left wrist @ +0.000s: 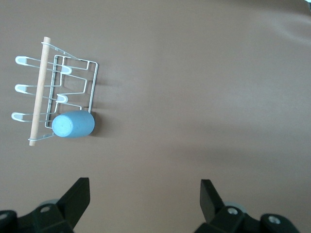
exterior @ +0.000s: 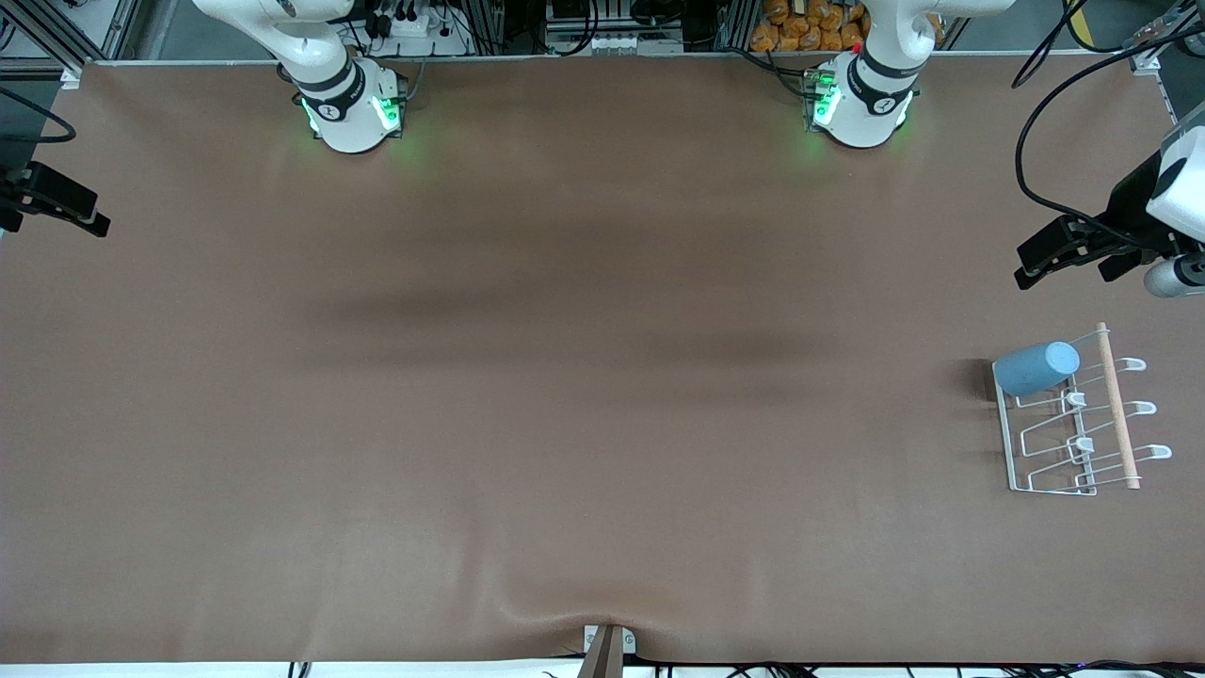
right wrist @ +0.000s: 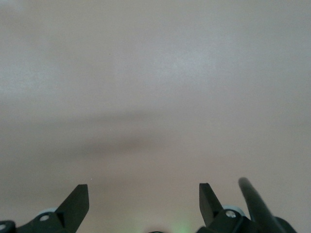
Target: Transfer cup to left arm and place on rack
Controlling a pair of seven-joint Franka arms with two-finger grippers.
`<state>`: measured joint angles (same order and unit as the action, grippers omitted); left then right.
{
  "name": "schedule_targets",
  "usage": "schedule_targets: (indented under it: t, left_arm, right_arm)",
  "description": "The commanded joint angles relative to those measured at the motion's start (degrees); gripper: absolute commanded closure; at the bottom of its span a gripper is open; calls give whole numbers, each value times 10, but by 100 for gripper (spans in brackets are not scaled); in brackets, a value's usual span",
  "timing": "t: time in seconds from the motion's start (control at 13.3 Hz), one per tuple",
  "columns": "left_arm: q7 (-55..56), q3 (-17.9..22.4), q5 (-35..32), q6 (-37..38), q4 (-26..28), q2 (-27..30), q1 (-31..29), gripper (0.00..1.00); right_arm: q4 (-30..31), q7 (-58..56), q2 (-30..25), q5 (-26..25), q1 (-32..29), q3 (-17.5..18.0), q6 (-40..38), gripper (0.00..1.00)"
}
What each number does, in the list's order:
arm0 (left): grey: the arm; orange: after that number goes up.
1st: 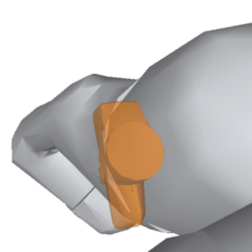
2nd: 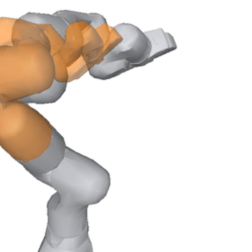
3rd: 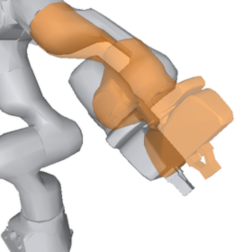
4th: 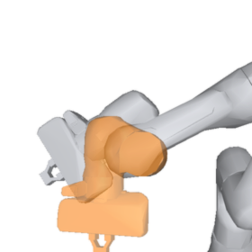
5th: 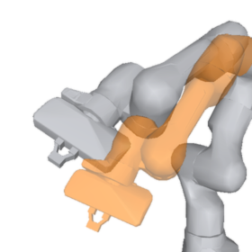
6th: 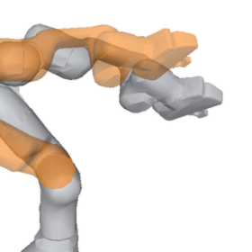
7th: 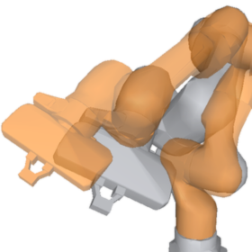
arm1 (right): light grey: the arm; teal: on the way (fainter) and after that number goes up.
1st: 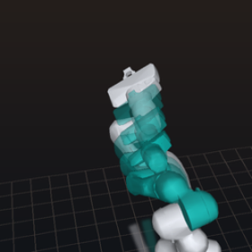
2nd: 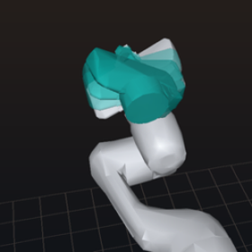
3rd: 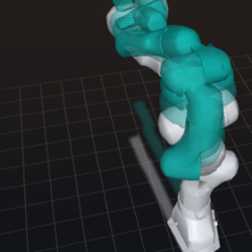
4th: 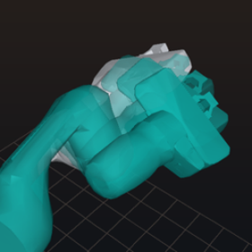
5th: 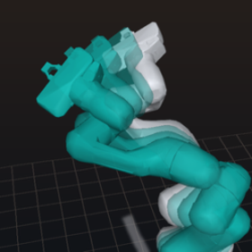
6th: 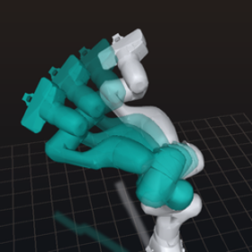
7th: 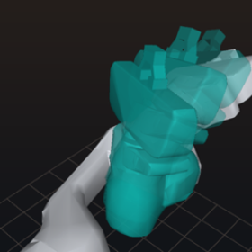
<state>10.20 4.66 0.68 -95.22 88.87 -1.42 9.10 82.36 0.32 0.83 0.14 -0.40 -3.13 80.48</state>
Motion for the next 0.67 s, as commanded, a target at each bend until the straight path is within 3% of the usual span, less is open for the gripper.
schedule_targets:
  t: [0.0,0.6]
  left_arm:
    - [-7,0,-11,6,5,6,-1,0]
    - [-5,8,-11,6,-3,-3,-6,0]
  right_arm:
    - [-3,6,-5,-3,2,3,-6,0]
    - [-5,5,-5,-9,-3,2,-6,0]
